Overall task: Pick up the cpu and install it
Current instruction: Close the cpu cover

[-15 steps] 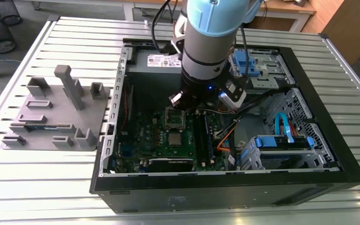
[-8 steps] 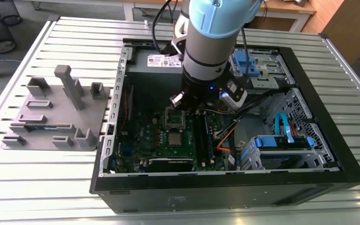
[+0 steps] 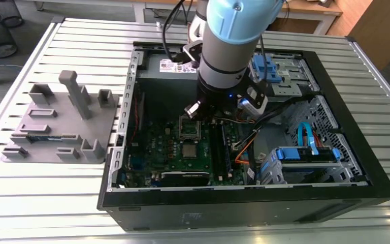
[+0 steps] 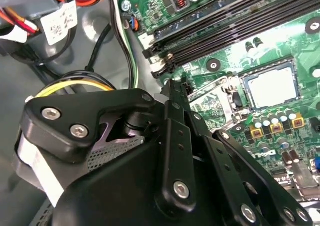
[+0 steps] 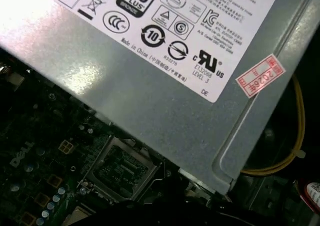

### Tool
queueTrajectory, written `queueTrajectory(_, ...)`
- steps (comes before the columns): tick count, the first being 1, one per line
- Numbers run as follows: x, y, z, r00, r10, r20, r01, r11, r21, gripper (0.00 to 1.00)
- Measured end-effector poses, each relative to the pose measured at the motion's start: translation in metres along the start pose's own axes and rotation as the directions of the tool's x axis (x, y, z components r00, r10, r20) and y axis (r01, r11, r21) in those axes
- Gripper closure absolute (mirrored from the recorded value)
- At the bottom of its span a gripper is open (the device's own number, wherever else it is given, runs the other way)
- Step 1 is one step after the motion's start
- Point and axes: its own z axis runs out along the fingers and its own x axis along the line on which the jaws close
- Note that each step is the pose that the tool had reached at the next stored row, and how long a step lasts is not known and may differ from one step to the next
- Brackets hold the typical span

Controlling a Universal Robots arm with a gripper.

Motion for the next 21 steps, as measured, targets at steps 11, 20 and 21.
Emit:
queueTrajectory(11,-0.001,-0.0012,0.006,0.9999,-0.012,0.0077,0.012,0.9998,-0.0156,0.89)
queueTrajectory(20,-0.0028,0.0008,0.007,0.9999,-0.012,0.0105,0.013,0.9997,-0.0198,0.89)
queueTrajectory(21,-0.0029,0.0008,0.0075,0.9999,-0.012,0.0113,0.013,0.9997,-0.0207,0.89)
